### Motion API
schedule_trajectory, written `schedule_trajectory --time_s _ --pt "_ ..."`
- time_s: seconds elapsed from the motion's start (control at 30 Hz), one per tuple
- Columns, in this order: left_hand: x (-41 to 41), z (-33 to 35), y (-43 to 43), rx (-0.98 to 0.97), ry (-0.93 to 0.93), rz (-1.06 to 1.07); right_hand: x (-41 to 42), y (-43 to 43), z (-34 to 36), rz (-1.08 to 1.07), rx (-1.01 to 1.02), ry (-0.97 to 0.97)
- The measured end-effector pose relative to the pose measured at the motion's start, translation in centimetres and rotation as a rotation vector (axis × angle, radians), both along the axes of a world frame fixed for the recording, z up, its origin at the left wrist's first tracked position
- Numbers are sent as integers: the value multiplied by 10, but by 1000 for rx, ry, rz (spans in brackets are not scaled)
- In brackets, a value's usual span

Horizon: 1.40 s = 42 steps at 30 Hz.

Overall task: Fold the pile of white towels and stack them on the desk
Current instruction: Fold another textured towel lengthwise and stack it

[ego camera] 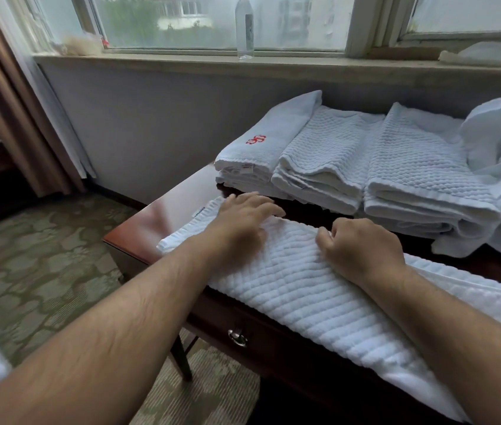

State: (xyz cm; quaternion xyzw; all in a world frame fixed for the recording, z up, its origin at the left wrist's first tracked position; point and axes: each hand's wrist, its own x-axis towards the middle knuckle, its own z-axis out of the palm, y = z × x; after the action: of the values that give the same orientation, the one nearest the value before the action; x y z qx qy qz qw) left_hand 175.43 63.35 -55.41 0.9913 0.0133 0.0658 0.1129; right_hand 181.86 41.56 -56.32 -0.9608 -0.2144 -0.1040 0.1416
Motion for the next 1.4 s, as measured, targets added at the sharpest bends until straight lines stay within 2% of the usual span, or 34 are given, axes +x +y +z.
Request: schedule_trajectory --time_s 0.1,0.2,0.27,0.37,0.47,0.53,0.63,0.83,1.0,1.13,1.2,1.27,1.4 --pt "21 9 -49 -50 -57 -171 2 -32 11 -43 -36 82" --pt "31 2 -92 -4 -36 -332 -2 -90 16 -8 -11 155" --pt "37 -5 -107 -12 -32 -389 -8 -130 16 -43 -40 184" --pt "44 -8 -117 -124 -121 -408 -10 -168 15 -144 -116 125" --pt "50 -6 -117 -170 -244 -323 -5 -173 15 -112 12 -121" --pt "53 -7 -115 -101 -240 -246 -1 -168 14 -82 -6 -217" --pt "56 -13 -112 -8 -187 -124 6 -167 0 -119 -133 -137" --pt "58 -16 -112 110 -183 59 5 -190 -12 -184 -60 -127" --pt "51 -13 -93 212 -138 130 6 -215 -8 -244 -99 -67" --pt "46 -6 -97 284 -98 189 9 -196 -6 -207 -133 -61" --pt "42 -4 -117 222 -111 110 8 -187 -6 -195 -117 -63" --pt "38 -6 -149 130 -102 -75 6 -190 -3 -204 -82 -19" --pt "40 -8 -227 -18 -63 -323 -2 -239 12 -298 -52 -3"
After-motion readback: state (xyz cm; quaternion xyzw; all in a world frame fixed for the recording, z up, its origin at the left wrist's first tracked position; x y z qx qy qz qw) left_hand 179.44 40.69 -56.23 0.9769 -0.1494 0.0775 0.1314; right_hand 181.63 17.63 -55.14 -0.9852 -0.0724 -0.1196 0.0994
